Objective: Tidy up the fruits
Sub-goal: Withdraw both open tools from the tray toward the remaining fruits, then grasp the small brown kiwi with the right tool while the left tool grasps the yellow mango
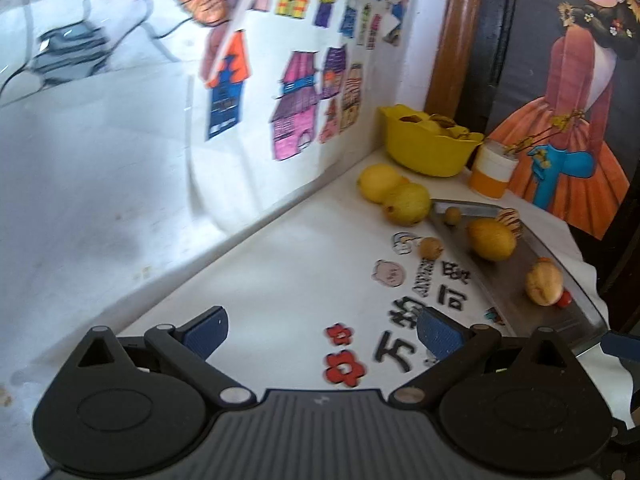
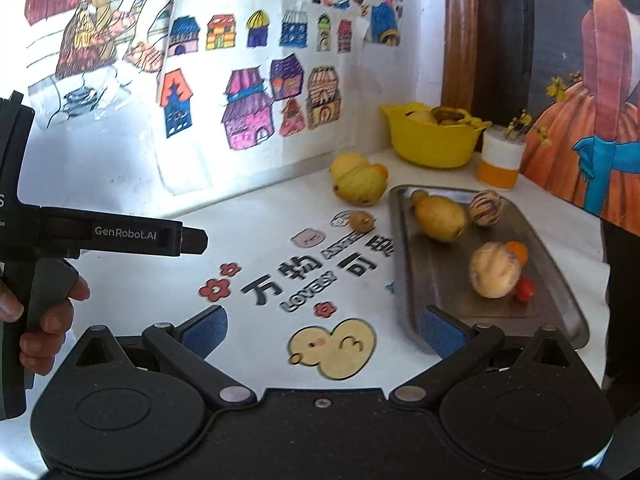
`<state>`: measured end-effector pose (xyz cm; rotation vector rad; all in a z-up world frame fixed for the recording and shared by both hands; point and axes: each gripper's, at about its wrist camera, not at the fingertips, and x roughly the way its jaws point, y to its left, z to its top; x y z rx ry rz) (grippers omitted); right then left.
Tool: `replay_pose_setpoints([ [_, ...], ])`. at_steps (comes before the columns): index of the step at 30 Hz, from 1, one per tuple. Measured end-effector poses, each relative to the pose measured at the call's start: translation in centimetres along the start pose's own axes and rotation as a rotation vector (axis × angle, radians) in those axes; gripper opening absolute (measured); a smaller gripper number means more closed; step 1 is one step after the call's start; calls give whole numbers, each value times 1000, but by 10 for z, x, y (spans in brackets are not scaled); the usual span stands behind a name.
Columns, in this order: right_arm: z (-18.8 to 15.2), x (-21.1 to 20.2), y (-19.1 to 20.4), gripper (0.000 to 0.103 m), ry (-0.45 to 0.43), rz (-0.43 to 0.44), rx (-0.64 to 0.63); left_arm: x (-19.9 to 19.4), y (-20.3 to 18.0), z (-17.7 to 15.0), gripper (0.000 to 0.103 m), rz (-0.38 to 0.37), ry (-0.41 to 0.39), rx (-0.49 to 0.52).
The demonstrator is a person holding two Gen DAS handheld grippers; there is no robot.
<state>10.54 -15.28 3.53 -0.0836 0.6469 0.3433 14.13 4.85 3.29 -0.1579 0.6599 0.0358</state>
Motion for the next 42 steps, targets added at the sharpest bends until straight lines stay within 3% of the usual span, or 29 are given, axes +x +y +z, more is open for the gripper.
replay_pose_setpoints([
  [11,12,13,23,102,22,-3,-89,0,29,2,102,34,5,14],
  [22,63,29,12,102,-111,-50,-157,21,16,41,102,36,-40,73],
  [34,55,87,-23,102,-32,-36,-72,76,-6,67,102,-1,-23,93],
  [42,61,123,-40,81,-10,-12,-82,108,-17,78,102,-101,-35,131],
])
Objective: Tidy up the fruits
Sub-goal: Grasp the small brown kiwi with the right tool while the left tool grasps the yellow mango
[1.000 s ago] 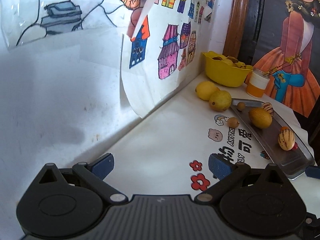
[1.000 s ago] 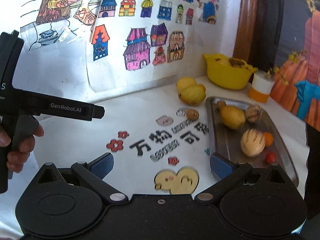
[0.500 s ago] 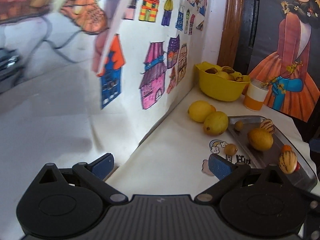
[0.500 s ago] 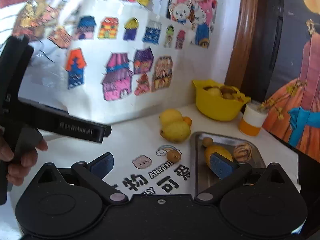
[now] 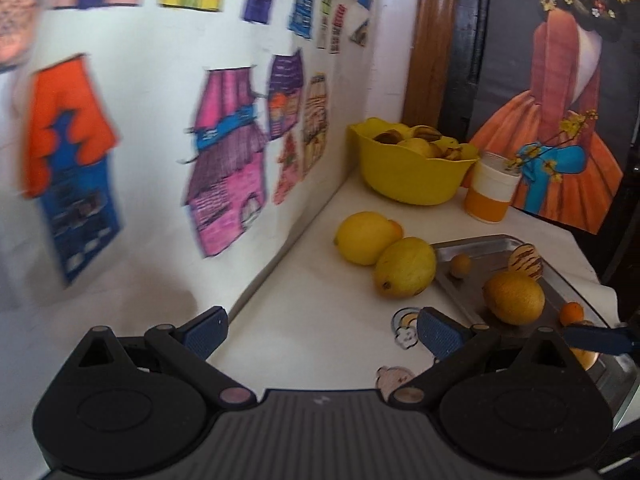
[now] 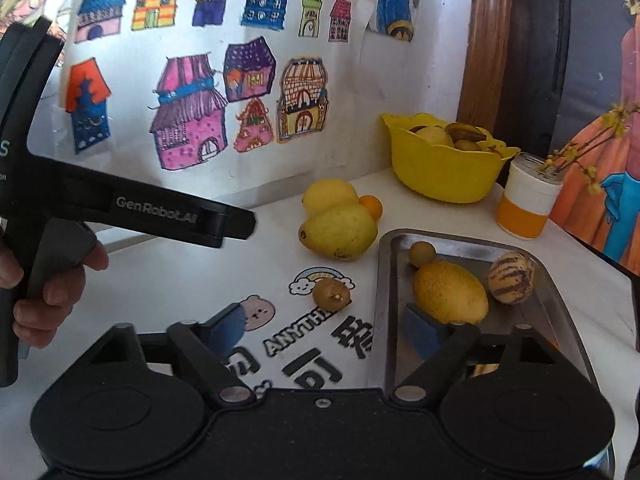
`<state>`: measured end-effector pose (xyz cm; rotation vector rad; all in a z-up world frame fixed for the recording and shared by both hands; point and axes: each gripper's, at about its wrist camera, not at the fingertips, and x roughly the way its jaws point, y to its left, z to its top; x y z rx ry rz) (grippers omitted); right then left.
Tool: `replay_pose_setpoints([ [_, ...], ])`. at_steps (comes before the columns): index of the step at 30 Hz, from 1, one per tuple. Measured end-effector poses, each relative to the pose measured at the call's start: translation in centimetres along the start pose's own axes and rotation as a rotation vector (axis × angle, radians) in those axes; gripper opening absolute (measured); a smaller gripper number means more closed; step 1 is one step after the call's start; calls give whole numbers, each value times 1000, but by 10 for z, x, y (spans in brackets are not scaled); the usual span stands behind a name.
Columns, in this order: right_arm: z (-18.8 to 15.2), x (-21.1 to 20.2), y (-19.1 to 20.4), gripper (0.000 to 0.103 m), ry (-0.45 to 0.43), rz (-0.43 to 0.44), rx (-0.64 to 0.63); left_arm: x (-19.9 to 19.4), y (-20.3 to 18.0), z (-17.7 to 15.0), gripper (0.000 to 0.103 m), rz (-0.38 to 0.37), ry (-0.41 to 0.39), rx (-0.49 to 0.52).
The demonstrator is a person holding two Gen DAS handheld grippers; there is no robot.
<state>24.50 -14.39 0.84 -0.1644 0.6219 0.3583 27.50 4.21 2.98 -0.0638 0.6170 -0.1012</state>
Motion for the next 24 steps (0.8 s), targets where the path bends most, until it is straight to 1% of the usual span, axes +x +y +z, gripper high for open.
replay_pose_setpoints([
  [4,6,23,-4,70,13,23,-10,20,-10,8,102,-43,3,30],
  [6,7,35,-6,61,31,37,-3,30,-14,13,102,-67,5,38],
  [12,4,58,-12,48,66,52,15,68,-26,25,102,-102,49,70],
  [16,4,66,-14,46,76,58,29,90,-36,28,101,-136,74,117],
  [21,8,72,-17,45,74,68,36,111,-42,32,92,-162,111,125],
  [24,9,76,-17,40,83,68,31,119,-43,32,85,-172,121,114],
])
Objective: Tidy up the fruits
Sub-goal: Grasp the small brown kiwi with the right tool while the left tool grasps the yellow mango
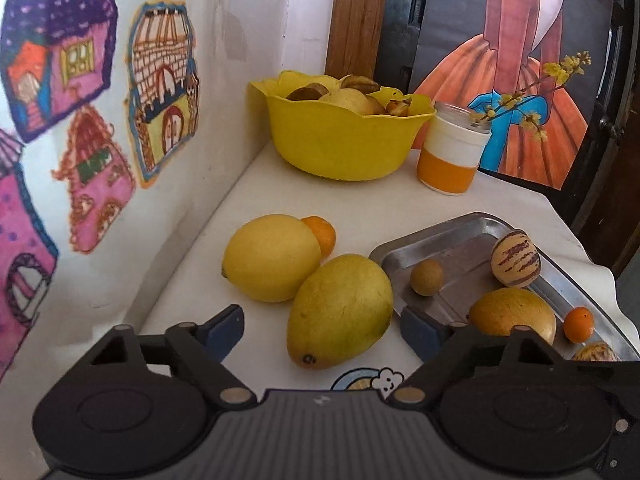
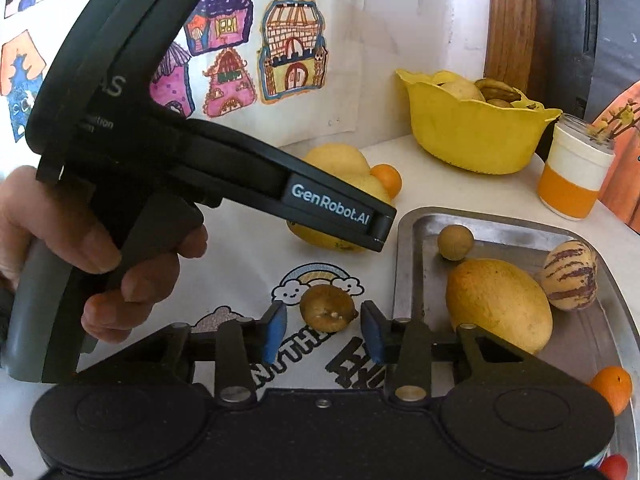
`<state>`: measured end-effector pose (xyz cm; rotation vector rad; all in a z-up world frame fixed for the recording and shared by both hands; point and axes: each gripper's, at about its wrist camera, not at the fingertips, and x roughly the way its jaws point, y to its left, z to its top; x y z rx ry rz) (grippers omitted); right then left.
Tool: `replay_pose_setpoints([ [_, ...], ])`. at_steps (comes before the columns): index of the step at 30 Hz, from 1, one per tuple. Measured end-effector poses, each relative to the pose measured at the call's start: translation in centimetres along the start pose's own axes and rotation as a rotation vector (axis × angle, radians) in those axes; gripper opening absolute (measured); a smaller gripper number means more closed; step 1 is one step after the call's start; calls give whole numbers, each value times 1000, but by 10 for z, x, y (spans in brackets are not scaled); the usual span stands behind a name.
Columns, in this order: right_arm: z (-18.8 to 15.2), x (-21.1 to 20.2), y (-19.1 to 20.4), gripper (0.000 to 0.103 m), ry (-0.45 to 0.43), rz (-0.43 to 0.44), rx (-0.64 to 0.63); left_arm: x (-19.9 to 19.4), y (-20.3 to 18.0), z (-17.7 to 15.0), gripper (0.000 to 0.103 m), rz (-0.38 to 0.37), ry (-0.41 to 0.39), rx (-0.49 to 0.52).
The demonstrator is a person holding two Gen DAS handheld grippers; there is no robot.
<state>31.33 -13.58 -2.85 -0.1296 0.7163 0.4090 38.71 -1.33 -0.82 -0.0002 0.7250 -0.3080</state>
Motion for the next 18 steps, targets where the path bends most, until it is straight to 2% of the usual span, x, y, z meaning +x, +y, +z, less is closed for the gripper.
replay_pose_setpoints([
  [7,0,0,-3,32,-4,13,16,11,1,0,72,-32,28,-7],
  [10,0,-1,-4,32,-6,17,22,16,-1,-1,66,-39,42,-7],
  [18,-1,-6,-2,32,-3,23,27,17,-4,0,59,-33,32,-16],
])
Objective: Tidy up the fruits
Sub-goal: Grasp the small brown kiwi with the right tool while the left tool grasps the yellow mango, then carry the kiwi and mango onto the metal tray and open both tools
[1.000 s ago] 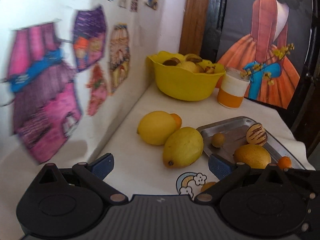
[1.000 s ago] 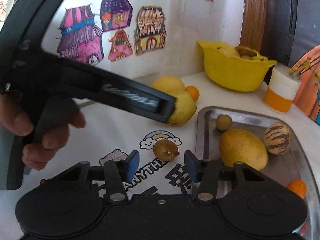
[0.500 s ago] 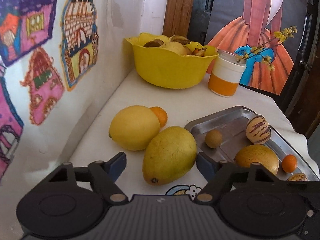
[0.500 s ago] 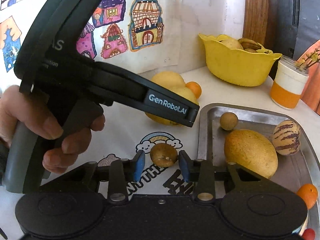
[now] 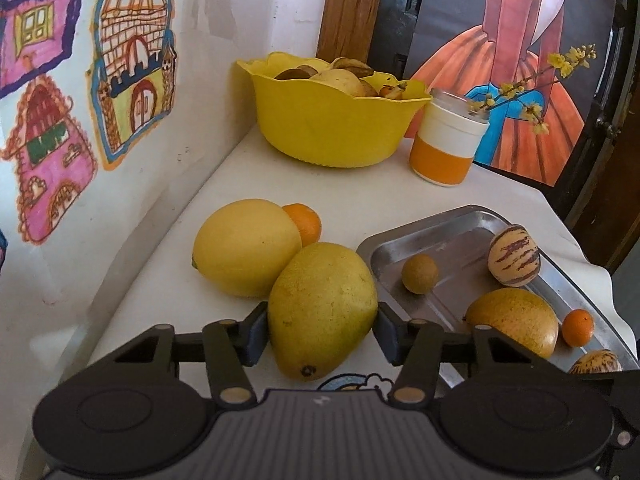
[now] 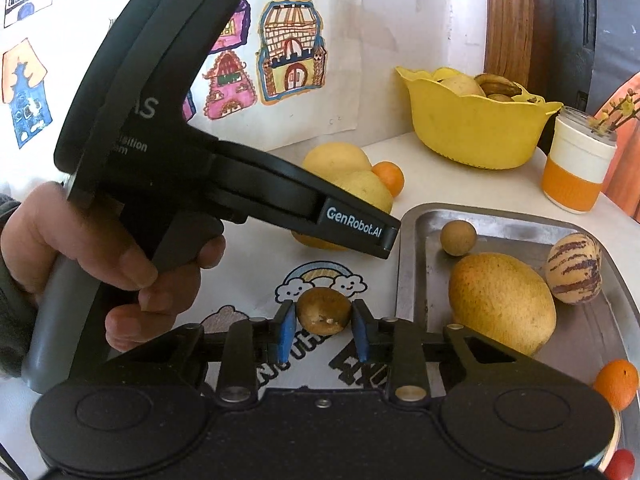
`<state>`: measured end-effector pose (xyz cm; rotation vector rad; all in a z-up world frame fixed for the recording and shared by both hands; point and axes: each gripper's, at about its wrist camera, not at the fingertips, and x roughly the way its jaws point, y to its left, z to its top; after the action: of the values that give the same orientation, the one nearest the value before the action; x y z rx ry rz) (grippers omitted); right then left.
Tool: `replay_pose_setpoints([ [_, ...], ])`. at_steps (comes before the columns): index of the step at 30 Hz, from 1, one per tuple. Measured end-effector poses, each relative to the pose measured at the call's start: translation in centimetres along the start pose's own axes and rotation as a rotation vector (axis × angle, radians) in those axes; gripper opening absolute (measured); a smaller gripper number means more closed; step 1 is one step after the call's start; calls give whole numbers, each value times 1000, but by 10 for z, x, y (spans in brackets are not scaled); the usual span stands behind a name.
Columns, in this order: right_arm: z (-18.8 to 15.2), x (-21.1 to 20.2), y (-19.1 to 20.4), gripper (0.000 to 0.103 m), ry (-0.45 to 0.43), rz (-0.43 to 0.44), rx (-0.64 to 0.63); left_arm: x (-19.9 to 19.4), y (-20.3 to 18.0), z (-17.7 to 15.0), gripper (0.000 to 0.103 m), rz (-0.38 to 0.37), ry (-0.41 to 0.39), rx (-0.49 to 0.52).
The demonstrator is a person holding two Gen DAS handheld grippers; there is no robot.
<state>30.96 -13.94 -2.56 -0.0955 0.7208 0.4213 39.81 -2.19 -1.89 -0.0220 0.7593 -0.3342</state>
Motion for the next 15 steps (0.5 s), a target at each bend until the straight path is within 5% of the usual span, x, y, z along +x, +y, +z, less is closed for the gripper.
replay_pose_setpoints([
  [15,-26,-37,5,32,-2,12,76,-43,-2,-34,58,50,-11,-55],
])
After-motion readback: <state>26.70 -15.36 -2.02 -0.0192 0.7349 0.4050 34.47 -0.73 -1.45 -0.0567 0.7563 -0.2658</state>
